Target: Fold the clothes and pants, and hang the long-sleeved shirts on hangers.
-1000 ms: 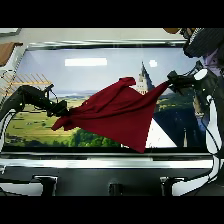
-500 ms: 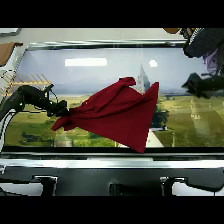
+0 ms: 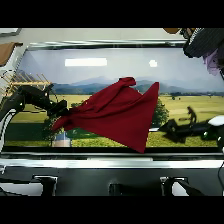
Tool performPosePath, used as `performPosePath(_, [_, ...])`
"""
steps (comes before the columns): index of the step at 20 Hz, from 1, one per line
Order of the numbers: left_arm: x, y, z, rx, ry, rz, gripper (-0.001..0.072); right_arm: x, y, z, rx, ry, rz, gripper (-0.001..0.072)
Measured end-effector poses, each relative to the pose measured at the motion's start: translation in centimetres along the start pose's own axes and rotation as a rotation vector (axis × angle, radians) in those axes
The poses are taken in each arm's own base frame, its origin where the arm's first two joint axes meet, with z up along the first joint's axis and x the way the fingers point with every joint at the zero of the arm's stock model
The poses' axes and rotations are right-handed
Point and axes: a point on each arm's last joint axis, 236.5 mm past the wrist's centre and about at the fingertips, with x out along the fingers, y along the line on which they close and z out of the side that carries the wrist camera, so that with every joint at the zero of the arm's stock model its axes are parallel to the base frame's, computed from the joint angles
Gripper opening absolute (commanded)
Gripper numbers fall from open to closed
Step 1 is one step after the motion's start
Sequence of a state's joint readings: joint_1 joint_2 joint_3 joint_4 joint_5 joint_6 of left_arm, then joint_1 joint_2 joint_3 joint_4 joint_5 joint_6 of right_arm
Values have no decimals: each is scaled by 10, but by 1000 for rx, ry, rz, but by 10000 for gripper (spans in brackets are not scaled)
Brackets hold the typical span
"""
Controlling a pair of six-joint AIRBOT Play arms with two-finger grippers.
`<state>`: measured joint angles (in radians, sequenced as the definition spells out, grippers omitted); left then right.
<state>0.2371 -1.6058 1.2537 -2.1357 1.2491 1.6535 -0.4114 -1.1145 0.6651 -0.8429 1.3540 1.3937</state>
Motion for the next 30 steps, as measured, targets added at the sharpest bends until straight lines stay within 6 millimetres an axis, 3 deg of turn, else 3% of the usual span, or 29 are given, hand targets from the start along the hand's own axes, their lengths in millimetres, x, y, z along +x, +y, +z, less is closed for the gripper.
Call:
performPosePath(5, [2, -3, -1, 9, 4, 1, 20, 41, -7, -55, 10, 84, 61, 475])
performPosePath(10, [4, -7, -3, 20, 10, 1, 20, 78, -15, -85, -51, 140, -72, 477])
performPosePath(12, [5, -8, -4, 22, 11, 1, 20, 84, -22, -87, -51, 132, -125, 477])
performPosePath(18, [5, -9, -3, 24, 10, 1, 20, 92, -18, -77, -22, 69, -135, 474])
performPosePath(21, [6, -9, -2, 24, 6, 1, 20, 94, -15, -64, -18, 14, -124, 215])
performPosePath(22, [6, -9, -2, 24, 3, 1, 20, 94, -14, -61, -23, 3, -119, 84])
performPosePath(23, [6, -9, -1, 24, -2, 2, 20, 95, -10, -59, -21, -8, -103, 37])
performPosePath(27, [4, -10, 1, 27, -13, 2, 19, 94, 17, -58, -34, -11, 2, 34])
performPosePath(30, [-14, -23, 12, 57, -68, -10, 19, 80, 59, -44, -106, -38, 106, 34])
